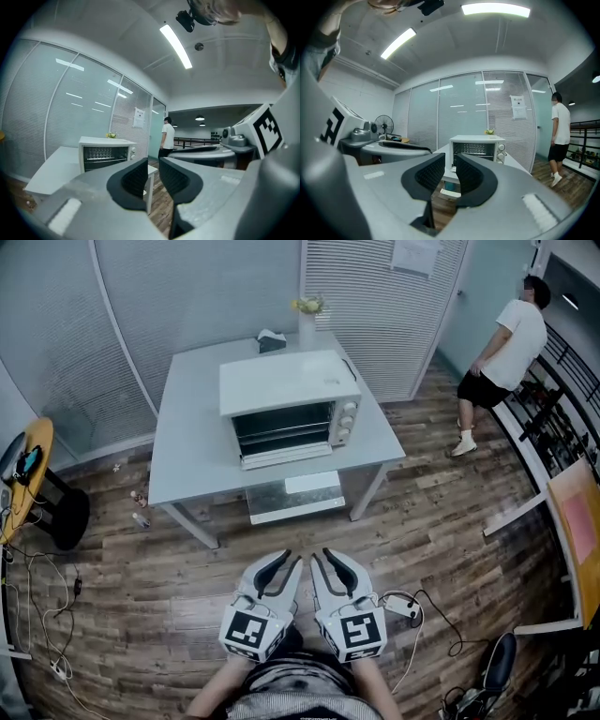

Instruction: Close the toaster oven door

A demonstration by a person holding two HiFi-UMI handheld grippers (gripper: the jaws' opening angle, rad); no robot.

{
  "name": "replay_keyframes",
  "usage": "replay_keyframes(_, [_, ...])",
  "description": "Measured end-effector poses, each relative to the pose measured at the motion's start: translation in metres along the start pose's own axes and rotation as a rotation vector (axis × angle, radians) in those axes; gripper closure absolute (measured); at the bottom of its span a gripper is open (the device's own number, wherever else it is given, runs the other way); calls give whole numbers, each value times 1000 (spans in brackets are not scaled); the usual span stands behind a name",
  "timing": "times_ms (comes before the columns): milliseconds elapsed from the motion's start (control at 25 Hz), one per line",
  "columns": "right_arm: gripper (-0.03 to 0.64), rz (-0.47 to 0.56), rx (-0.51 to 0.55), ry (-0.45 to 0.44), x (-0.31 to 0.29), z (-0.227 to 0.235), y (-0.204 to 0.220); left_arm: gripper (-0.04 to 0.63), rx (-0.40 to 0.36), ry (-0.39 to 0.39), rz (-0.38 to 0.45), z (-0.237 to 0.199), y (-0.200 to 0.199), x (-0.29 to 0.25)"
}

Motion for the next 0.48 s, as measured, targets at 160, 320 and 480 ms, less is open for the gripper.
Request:
replay_keyframes(160, [541,2,-2,8,-23,-5,1,522,0,8,0,-22,-2,-4])
replay_keyframes(320, [541,0,-2,25,-37,-6,6,522,-10,25,-7,-37,0,-8])
replay_keyframes(480, [541,-9,-4,33,-42,-8,11,522,-15,28,-10,-47,0,-8])
Point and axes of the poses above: the fingertips, and each gripper's own axes: x backward along the fingers, z to its right, y out of its underside, the point moved 4 cm from there along x, backward along the fingers, and after that the axes turned 14 degrees about z, right-handed, at the moved point
